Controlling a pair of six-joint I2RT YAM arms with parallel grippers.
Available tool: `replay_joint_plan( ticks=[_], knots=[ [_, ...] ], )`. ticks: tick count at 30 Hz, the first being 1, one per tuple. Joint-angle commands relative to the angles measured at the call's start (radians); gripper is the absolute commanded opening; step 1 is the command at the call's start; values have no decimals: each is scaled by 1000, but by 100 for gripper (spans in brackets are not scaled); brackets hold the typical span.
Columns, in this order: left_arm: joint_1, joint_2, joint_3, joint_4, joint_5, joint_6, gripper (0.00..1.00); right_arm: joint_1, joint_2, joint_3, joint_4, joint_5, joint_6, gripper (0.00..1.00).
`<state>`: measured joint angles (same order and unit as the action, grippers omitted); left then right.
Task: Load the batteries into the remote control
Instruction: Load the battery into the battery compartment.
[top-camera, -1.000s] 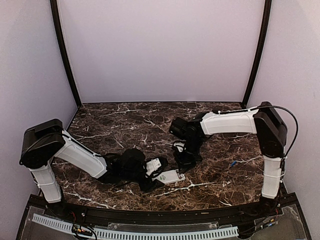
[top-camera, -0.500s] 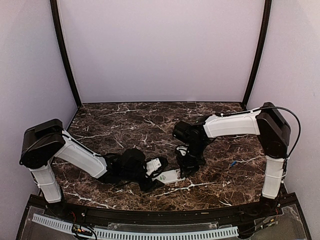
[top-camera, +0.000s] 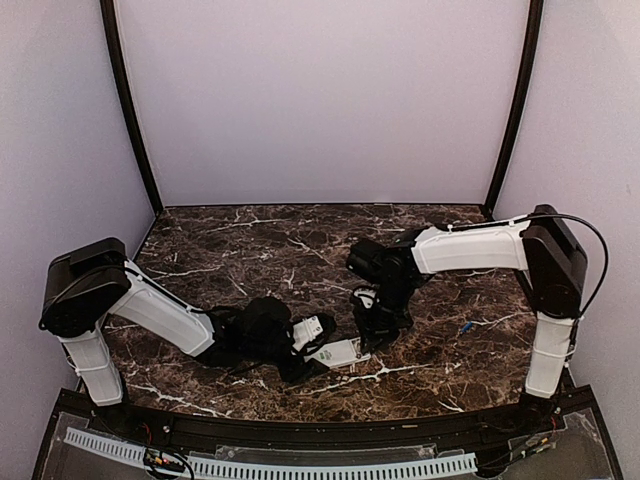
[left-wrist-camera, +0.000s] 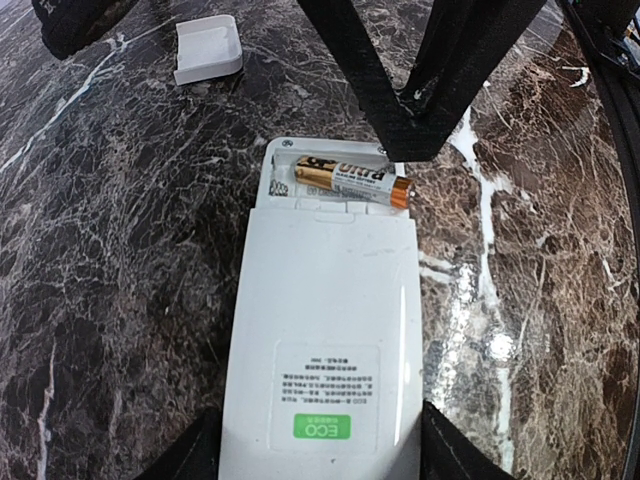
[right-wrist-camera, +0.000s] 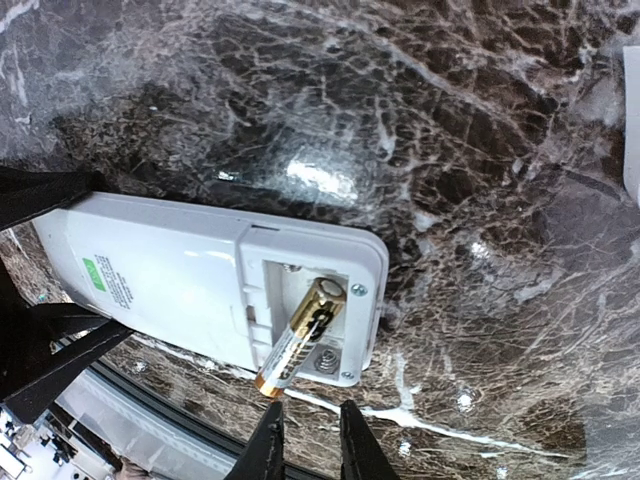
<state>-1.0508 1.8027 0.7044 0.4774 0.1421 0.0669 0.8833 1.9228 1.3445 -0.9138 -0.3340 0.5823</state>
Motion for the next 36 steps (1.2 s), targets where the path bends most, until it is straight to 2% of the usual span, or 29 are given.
replay_joint_plan(
  ticks=[1, 8, 14, 25, 32, 36],
  knots=[
    [8, 41, -10, -121, 7, -21, 62, 1, -48, 11, 35, 12, 37, 18],
    [8, 44, -8, -121, 9, -16, 62, 9, -14, 5, 82, 11, 60, 25],
    [8, 44, -9, -119, 8, -20, 62, 12, 17, -2, 79, 28, 54, 19],
    [9, 46, -8, -118, 10, -19, 62, 38, 70, 13, 55, 57, 51, 17],
    [9, 47, -8, -118, 10, -18, 63, 39, 37, 14, 28, 71, 58, 4],
    [9, 47, -8, -118, 11, -18, 63, 39, 23, 20, -10, 65, 50, 0]
  ],
)
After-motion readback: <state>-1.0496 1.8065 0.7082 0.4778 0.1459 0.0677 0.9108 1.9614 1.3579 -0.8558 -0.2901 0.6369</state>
